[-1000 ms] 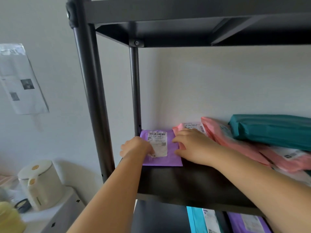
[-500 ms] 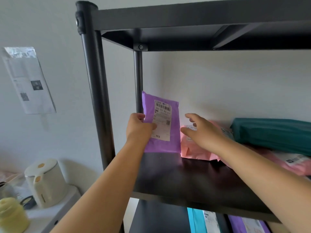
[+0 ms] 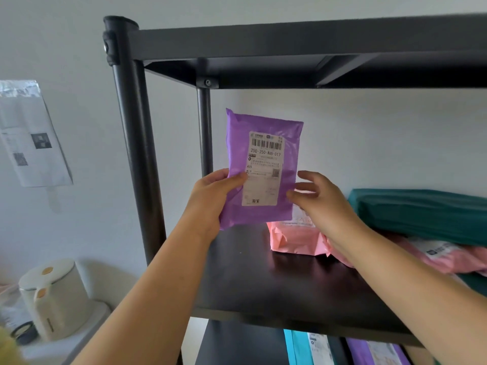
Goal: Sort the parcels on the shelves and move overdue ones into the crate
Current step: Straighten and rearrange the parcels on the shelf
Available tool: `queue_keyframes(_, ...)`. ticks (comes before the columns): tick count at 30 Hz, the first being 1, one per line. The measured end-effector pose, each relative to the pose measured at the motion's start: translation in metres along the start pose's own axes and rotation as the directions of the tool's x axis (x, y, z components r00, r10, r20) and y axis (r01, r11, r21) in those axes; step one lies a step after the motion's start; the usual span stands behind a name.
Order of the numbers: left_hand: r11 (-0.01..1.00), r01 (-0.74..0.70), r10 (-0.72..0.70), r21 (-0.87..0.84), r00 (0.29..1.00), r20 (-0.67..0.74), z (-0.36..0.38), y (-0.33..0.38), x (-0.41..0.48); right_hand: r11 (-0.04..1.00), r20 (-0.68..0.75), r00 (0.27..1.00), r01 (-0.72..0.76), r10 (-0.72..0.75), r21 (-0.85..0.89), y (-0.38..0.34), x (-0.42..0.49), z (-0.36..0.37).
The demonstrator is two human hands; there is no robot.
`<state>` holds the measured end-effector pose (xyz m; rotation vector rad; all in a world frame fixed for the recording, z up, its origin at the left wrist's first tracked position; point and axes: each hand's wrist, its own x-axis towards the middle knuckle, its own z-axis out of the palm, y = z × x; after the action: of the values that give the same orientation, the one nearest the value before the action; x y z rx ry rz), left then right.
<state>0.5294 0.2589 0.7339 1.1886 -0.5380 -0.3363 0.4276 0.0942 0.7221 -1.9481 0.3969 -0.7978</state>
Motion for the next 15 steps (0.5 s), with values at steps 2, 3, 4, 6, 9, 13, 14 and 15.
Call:
queue_keyframes(2,1.000,-0.008,0.008,-0.011,1.000,0.008,0.002,0.002,0.000,0.999,-0.027,0.999,0.042,-0.042,-0.033,-0.002,-0.002,-0.003)
queue_keyframes(3,1.000,-0.006,0.006,-0.014,1.000,0.007,0.004,0.002,0.001,0.998,-0.030,0.998,0.052,-0.053,-0.030,-0.003,-0.003,-0.005)
queue_keyframes(4,1.000,-0.003,0.003,-0.013,1.000,-0.001,0.004,0.002,0.001,0.998,-0.032,0.998,0.058,-0.059,-0.019,-0.004,-0.005,-0.006)
queue_keyframes(6,1.000,0.008,-0.008,0.002,1.000,-0.028,0.004,0.001,0.002,0.998,-0.048,0.997,0.063,-0.064,-0.015,-0.003,-0.007,-0.010)
queue_keyframes(9,0.998,0.018,-0.013,0.057,0.996,-0.092,0.002,-0.001,0.003,0.994,-0.060,0.995,0.076,-0.081,-0.074,-0.002,-0.008,-0.013)
queue_keyframes(13,0.993,0.021,-0.001,0.116,0.986,-0.165,-0.001,-0.007,0.003,0.990,-0.043,0.995,0.088,-0.094,-0.111,0.000,-0.007,-0.011)
queue_keyframes(14,0.993,0.019,0.003,0.119,0.984,-0.179,-0.002,-0.008,0.004,0.988,-0.042,0.994,0.094,-0.100,-0.118,0.001,-0.007,-0.011)
queue_keyframes(15,0.992,0.021,0.002,0.121,0.981,-0.193,-0.002,-0.008,0.003,0.987,-0.041,0.994,0.098,-0.103,-0.127,0.001,-0.006,-0.010)
